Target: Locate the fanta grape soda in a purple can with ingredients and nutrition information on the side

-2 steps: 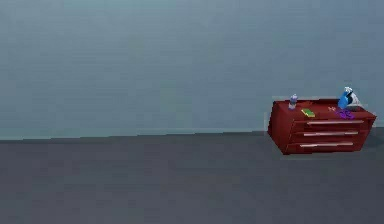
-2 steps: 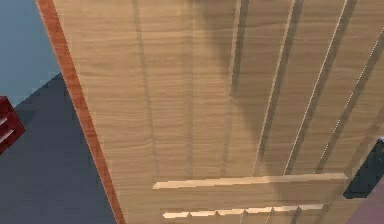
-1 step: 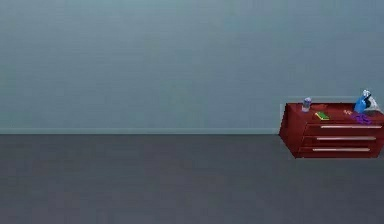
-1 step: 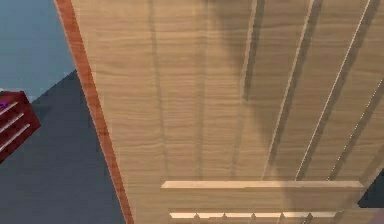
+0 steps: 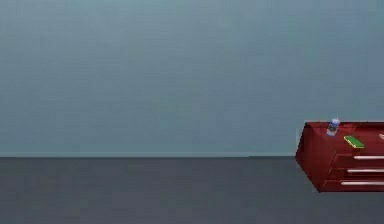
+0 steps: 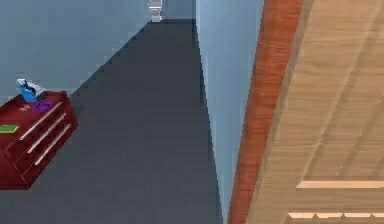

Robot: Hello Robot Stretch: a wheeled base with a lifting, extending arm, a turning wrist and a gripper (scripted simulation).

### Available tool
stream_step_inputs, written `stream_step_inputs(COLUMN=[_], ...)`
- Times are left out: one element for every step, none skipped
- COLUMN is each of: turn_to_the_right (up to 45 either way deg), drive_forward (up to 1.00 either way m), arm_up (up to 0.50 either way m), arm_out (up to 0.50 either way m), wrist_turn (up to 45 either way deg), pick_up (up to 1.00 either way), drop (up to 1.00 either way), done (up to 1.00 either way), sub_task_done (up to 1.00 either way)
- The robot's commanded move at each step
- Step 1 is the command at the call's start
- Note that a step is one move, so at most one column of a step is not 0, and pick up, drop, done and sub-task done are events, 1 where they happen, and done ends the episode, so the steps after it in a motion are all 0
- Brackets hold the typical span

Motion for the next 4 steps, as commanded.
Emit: stream_step_inputs(turn_to_the_right=[-45.0,-6.0,0.0,-36.0], drive_forward=[0.00,0.00,0.25,0.00], arm_up=[0.00,0.00,0.00,0.00], arm_out=[0.00,0.00,0.00,0.00], wrist_turn=[0.0,0.0,0.0,0.0], pick_up=[0.00,0.00,0.00,0.00], drop=[0.00,0.00,0.00,0.00], done=[0.00,0.00,0.00,0.00], sub_task_done=[0.00,0.00,0.00,0.00])
